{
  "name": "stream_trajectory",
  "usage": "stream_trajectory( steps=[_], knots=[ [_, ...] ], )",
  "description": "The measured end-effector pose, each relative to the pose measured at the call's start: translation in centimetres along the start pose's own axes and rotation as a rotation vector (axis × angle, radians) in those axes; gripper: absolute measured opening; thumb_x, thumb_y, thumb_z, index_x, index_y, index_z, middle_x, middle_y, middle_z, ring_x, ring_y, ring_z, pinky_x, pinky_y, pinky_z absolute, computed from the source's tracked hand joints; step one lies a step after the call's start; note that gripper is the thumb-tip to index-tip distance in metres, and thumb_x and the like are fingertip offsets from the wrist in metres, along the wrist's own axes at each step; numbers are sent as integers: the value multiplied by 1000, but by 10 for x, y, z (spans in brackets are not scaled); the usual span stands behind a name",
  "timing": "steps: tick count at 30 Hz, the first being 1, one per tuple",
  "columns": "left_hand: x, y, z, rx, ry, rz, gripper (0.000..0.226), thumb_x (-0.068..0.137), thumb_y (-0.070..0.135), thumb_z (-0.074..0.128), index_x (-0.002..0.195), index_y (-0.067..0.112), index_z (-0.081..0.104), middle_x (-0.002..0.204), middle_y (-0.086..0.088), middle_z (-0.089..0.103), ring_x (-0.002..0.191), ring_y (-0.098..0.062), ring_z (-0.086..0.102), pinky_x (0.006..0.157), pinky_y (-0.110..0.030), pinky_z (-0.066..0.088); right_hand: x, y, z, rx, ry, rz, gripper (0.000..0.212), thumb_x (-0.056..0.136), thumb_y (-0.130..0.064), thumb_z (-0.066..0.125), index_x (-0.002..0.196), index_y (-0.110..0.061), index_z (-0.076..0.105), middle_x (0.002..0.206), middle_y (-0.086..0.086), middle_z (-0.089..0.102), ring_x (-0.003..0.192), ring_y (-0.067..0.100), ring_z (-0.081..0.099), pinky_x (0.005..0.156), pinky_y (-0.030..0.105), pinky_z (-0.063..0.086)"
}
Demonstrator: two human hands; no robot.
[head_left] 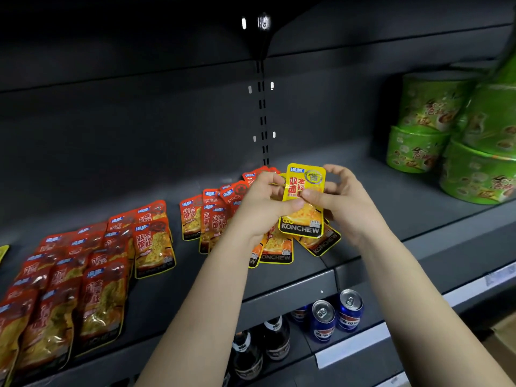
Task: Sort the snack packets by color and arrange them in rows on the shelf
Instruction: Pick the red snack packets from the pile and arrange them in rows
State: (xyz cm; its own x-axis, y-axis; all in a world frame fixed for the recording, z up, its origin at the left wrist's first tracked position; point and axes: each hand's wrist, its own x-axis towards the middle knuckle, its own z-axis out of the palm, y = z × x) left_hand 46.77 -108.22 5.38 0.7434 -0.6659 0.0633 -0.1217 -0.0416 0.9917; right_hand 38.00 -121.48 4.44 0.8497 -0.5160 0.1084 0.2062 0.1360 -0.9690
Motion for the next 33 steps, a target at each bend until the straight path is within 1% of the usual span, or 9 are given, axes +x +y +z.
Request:
stream_trajectory(
  steps=[2, 5, 9, 13, 20, 24, 27, 29, 33],
  knots=[
    [1, 0, 2, 45, -17, 0, 32, 83, 6, 72, 105, 14, 50, 98, -11, 64, 85, -20, 63, 74, -35, 55, 0, -2, -1, 38, -14, 12, 70, 62, -6, 79, 123, -14, 44, 93, 11, 74, 80, 27, 70, 72, 41, 57],
    [10, 6, -6, 244, 56, -13, 17, 94, 31, 60, 102, 17, 56, 93, -6, 66, 74, -17, 65, 66, -30, 53, -2, -5, -6, -40, -10, -23, 51, 73, 5, 75, 116, -11, 52, 92, 9, 74, 77, 21, 71, 61, 30, 56],
    [37, 3, -25, 1052, 356, 21, 42, 93, 54, 50, 113, 19, 62, 116, -4, 64, 108, -25, 60, 80, -35, 47, -4, -7, -20, -144, -5, -63, 33, 77, 6, 73, 105, -5, 60, 88, 4, 75, 77, 17, 71, 59, 24, 55],
    [55, -3, -21, 1250, 370, -48, 64, 86, 70, 45, 112, 14, 63, 116, -7, 58, 107, -29, 58, 73, -35, 42, -5, -6, -32, -179, 27, -60, 33, 76, 5, 75, 104, -6, 61, 87, 3, 75, 78, 18, 71, 62, 25, 56],
    [65, -8, -11, 1272, 308, -176, 70, 69, 81, 56, 87, 13, 55, 115, -8, 57, 103, -28, 59, 69, -32, 41, -4, -4, -44, -209, 45, -44, 32, 76, 3, 76, 103, -7, 62, 86, 4, 75, 76, 17, 71, 61, 26, 56],
    [65, -2, -9, 1228, 294, -229, 69, 68, 77, 63, 87, 12, 52, 110, -6, 55, 94, -25, 57, 65, -32, 38, -2, 0, -46, -227, 54, -41, 31, 75, 3, 76, 102, -7, 62, 86, 4, 75, 78, 20, 71, 66, 29, 58],
    [68, -7, -11, 1154, 303, -233, 73, 65, 73, 69, 95, 7, 60, 116, -8, 51, 97, -27, 56, 65, -33, 41, -2, 0, -47, -237, 57, -39, 32, 76, 3, 76, 103, -6, 63, 88, 6, 75, 81, 24, 71, 70, 35, 58],
    [69, -12, -12, 1079, 336, -207, 77, 64, 68, 74, 111, 7, 65, 125, -10, 47, 110, -31, 55, 76, -38, 47, -2, 0, -47, -236, 60, -37, 32, 76, 4, 76, 102, -7, 63, 88, 7, 75, 81, 24, 71, 71, 36, 58],
    [66, -14, -11, 1019, 358, -170, 78, 67, 56, 79, 126, 10, 58, 130, -11, 47, 119, -31, 51, 88, -39, 47, -2, 0, -48, -241, 64, -40, 30, 75, 3, 76, 98, -11, 63, 86, 6, 75, 80, 25, 71, 76, 42, 58]
  ],
)
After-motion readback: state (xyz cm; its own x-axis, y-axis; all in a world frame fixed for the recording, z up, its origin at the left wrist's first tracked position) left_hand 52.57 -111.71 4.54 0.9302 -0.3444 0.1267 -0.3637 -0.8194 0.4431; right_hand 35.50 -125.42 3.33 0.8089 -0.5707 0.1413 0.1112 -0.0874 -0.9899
